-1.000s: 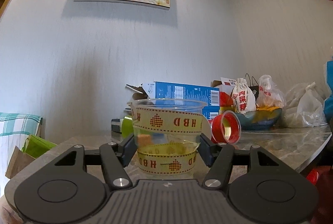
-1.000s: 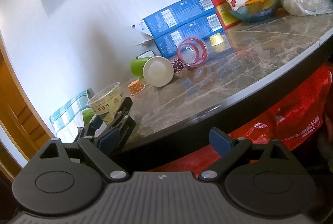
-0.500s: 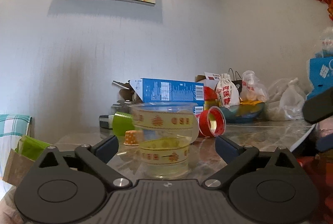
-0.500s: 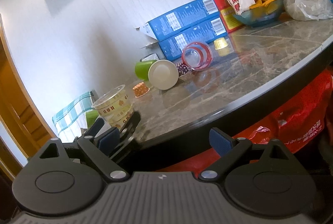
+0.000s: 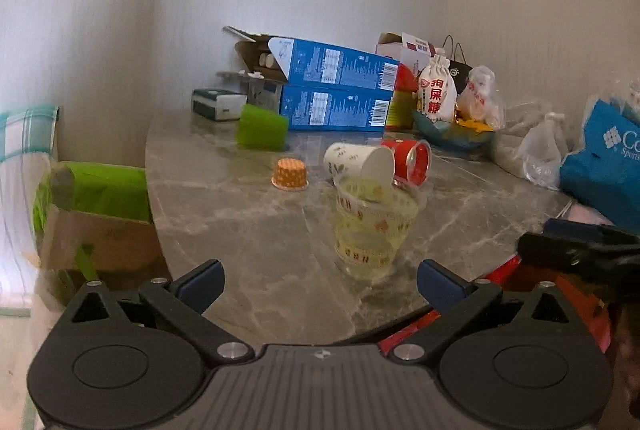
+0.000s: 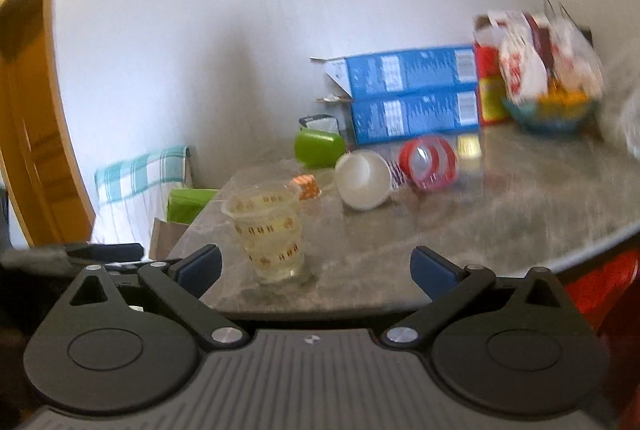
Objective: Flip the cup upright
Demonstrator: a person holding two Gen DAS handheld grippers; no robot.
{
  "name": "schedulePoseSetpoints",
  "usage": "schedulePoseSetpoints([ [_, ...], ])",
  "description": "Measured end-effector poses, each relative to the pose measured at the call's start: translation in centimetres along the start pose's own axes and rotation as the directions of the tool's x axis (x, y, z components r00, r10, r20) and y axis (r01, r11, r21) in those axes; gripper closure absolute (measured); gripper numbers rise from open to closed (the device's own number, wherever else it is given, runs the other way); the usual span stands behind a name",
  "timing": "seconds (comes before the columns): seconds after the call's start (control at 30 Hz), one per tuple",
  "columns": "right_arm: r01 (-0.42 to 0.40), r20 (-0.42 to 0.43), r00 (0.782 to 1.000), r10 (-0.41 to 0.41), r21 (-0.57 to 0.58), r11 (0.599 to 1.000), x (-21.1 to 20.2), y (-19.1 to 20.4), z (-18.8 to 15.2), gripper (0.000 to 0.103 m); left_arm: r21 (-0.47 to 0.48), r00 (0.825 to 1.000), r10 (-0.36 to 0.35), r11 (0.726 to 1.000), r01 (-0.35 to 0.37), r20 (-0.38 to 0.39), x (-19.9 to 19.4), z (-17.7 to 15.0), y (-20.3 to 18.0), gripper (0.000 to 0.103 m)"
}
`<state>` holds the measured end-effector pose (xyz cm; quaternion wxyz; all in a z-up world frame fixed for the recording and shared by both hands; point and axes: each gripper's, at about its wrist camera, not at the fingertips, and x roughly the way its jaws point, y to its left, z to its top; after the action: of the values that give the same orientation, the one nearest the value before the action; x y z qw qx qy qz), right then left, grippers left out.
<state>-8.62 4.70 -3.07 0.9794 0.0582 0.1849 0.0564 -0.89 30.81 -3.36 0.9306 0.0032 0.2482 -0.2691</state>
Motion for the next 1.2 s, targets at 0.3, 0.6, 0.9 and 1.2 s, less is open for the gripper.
schedulePoseSetpoints([
  [0.3,0.045,-0.143,0.989,-0.039,0.035,0.998,0.9,0.6,2.4,0.001,0.086,0.993,0.069,0.994,-0.06,-0.096,0.4,1.8,-0.8,0.0],
  [0.6,0.083,-0.163,0.984,-0.067,0.096,0.992,0.6,-0.8,2.5,0.001,0.065,0.989,0.038,0.997,-0.028,-0.143,0.7,2.6,-1.5,0.0],
  [0.9,0.077,-0.175,0.982,-0.067,0.051,0.996,0.6,-0.5,3.3,0.001,0.029,0.987,0.038,0.999,-0.034,-0.153,0.1,3.8,-1.4,0.0],
  [1.2,0.063,-0.187,0.981,-0.052,0.052,0.997,0.9,-0.8,3.6,0.001,0.033,0.989,0.03,0.999,-0.026,-0.144,-0.1,4.5,-1.8,0.0],
])
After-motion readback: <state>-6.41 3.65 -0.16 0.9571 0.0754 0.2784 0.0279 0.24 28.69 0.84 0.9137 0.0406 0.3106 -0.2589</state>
